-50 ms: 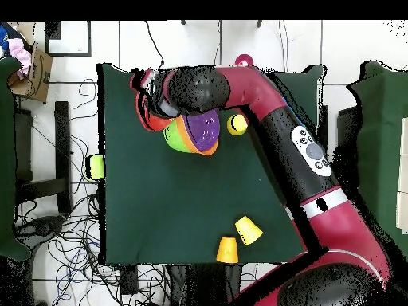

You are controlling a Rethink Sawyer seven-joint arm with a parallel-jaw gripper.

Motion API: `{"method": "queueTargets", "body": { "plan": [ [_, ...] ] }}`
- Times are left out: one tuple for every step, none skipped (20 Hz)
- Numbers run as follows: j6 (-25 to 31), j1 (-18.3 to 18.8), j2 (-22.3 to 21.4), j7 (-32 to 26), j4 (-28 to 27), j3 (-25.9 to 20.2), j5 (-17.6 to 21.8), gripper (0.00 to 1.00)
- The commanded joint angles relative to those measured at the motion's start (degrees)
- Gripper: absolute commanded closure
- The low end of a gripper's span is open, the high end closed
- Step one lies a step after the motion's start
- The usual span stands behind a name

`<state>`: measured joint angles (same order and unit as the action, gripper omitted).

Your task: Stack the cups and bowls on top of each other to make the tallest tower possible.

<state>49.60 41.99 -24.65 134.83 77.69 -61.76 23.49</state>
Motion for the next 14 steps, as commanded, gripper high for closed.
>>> {"method": "queueTargets", "body": {
  "plan": [
    [9.28, -1.96, -0.13, -18.47, -9.39, 1.61, -0.26, 1.00],
    [8.06, -1.83, -0.06, -18.03, -8.52, 1.65, 0.02, 1.00],
    [6.84, -1.71, 0.00, -17.60, -7.66, 1.69, 0.30, 1.00],
    [5.25, -1.68, 0.07, -16.91, -6.53, 1.79, 0.78, 1.00],
    [4.33, -1.65, 0.01, -16.47, -5.63, 1.89, 1.12, 1.00],
    [3.68, -1.90, -0.02, -15.84, -4.94, 2.44, 1.72, 1.00],
    [3.03, -2.15, -0.05, -15.20, -4.25, 3.00, 2.32, 1.00],
    [2.02, -2.84, 0.14, -14.54, -4.14, 3.74, 3.33, 1.00],
    [1.14, -3.24, 0.33, -14.12, -4.09, 4.02, 3.88, 1.00],
    [-0.26, -3.75, 0.63, -13.52, -3.92, 4.26, 4.54, 1.00],
    [-0.66, -4.01, 0.74, -13.20, -3.86, 4.29, 4.58, 1.00],
    [-0.82, -4.30, 0.48, -12.67, -3.87, 4.32, 4.46, 1.00],
    [-0.57, -4.42, 0.31, -12.78, -4.17, 4.25, 4.29, 1.00],
    [0.11, -4.49, -0.02, -13.04, -4.69, 4.12, 3.90, 1.00]
  ]
}}
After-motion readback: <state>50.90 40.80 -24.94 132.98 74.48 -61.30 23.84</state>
